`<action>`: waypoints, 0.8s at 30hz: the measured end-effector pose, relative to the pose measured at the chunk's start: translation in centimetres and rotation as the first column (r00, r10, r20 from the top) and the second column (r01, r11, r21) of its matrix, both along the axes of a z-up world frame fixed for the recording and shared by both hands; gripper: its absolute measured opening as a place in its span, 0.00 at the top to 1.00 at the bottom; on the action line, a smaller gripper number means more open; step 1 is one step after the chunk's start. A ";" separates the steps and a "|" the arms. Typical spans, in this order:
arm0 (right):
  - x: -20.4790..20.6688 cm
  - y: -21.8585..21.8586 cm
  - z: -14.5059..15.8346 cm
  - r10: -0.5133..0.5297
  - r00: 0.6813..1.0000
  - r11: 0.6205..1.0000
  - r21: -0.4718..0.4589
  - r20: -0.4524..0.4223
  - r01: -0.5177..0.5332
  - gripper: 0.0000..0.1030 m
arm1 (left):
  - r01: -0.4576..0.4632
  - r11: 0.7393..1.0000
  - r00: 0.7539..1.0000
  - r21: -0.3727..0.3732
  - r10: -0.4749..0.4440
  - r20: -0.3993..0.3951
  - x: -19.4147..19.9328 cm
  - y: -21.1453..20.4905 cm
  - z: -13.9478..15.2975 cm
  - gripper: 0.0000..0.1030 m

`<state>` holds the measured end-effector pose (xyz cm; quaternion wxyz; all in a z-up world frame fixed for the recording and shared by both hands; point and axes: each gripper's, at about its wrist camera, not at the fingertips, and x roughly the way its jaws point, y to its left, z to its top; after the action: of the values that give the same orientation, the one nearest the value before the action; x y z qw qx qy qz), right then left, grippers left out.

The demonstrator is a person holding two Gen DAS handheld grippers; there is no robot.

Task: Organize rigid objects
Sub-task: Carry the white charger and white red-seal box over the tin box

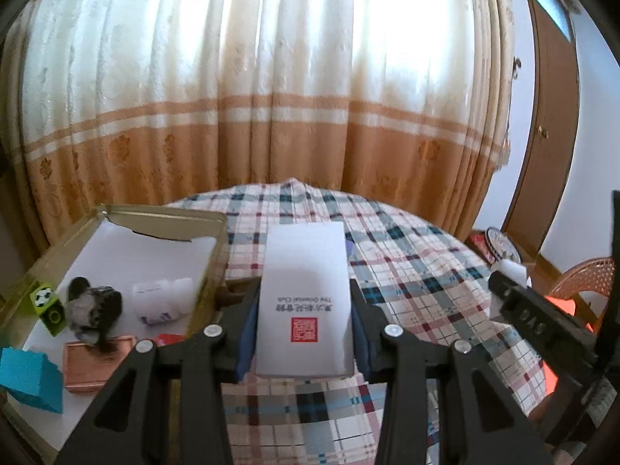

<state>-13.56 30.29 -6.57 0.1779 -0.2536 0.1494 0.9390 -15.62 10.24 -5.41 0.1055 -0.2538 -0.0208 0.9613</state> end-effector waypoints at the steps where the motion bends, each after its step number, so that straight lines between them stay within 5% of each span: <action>1: 0.0 -0.2 0.1 -0.001 1.000 1.000 0.008 -0.005 0.002 0.58 | -0.004 1.000 1.000 -0.003 0.004 -0.018 0.3 -0.3 0.2 0.61; 24: 0.9 -3.1 0.7 0.034 0.998 0.999 0.003 -0.044 -0.034 0.58 | -0.098 0.995 0.986 0.023 0.101 -0.135 4.2 -6.3 0.7 0.61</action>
<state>-12.68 27.20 -5.85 0.1587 -0.2351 0.1479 0.9474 -11.37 3.90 -4.72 0.0606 -0.1856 -0.0342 0.9802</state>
